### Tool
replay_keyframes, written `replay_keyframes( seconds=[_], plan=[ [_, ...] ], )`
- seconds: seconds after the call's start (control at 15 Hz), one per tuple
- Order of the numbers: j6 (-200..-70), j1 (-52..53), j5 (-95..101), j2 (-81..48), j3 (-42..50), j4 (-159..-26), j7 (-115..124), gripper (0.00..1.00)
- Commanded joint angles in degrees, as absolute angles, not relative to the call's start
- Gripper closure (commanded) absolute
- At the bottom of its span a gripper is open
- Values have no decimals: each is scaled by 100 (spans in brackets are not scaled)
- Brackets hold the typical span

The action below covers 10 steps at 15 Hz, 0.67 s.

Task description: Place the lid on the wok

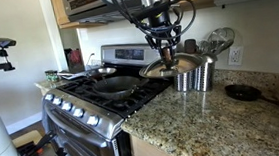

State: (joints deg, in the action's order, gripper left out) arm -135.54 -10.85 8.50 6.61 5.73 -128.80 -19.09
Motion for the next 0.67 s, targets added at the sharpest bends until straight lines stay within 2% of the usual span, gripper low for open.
replay_keyframes(
  seconds=[0.0,0.6],
  plan=[
    [-13349,-745,816,779,473,-12787,-1542,80],
    [-13535,24,652,542,-139,-12838,-1191,80]
  ],
)
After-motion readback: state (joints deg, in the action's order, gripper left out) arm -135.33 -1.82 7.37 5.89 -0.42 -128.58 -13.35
